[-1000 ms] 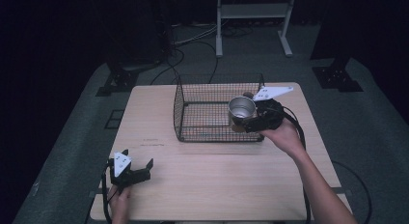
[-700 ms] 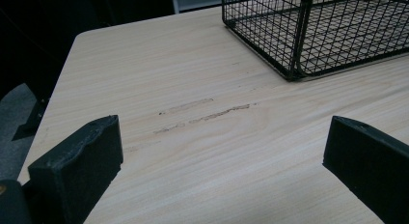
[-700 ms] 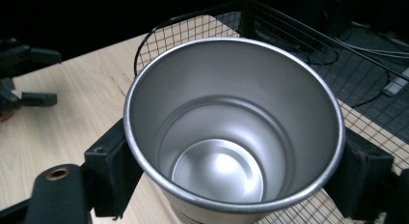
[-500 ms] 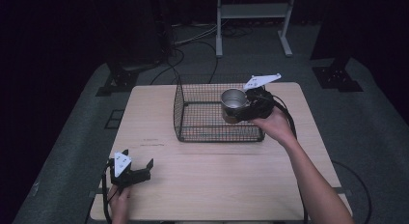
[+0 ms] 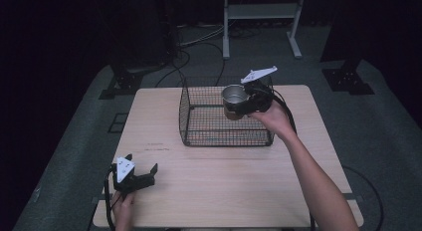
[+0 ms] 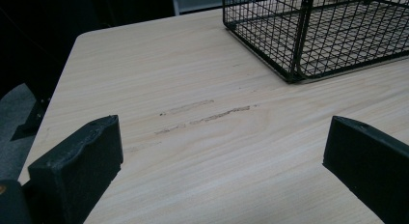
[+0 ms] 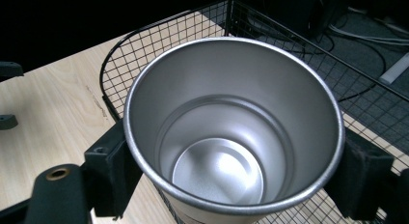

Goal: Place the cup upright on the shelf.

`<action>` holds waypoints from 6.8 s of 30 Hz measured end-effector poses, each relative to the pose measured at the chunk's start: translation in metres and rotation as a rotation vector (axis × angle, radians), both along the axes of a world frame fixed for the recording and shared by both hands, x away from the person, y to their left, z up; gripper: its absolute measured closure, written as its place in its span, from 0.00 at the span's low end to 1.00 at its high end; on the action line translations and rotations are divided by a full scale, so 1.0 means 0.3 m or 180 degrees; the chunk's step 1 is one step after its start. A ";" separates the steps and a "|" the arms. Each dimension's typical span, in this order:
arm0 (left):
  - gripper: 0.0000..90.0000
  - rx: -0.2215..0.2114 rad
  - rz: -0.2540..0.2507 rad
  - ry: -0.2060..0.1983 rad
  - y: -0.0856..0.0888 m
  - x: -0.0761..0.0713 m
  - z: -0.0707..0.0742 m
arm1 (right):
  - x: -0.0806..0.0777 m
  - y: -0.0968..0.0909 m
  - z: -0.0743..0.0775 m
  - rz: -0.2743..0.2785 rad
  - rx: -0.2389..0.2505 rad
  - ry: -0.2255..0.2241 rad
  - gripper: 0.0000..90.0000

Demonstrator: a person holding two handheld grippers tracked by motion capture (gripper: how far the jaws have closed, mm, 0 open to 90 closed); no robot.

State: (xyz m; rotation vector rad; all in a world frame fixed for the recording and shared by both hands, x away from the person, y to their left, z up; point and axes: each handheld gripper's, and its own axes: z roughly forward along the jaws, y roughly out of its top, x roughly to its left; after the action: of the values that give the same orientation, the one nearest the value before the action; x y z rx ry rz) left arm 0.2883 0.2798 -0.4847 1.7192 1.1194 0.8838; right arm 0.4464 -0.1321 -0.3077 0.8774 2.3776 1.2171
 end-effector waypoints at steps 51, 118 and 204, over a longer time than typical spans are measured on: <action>0.00 -0.0170 0.0018 -0.0027 0.023 -0.003 0.004 | 0.297 0.094 -0.292 -0.0387 -0.0396 0.0680 0.20; 0.00 -0.0248 0.0024 -0.0030 0.031 -0.005 0.005 | 0.291 0.111 -0.345 -0.0280 -0.0798 0.0806 0.12; 0.00 -0.0214 -0.0084 -0.0054 0.024 -0.009 0.004 | -0.197 -0.161 -0.231 0.0333 -0.0111 0.0411 0.10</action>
State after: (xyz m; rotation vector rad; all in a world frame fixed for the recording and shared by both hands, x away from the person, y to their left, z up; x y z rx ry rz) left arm 0.2856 0.2869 -0.4834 1.6649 1.1010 0.8338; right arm 0.3873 -0.1805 -0.3771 0.8544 2.5686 1.1864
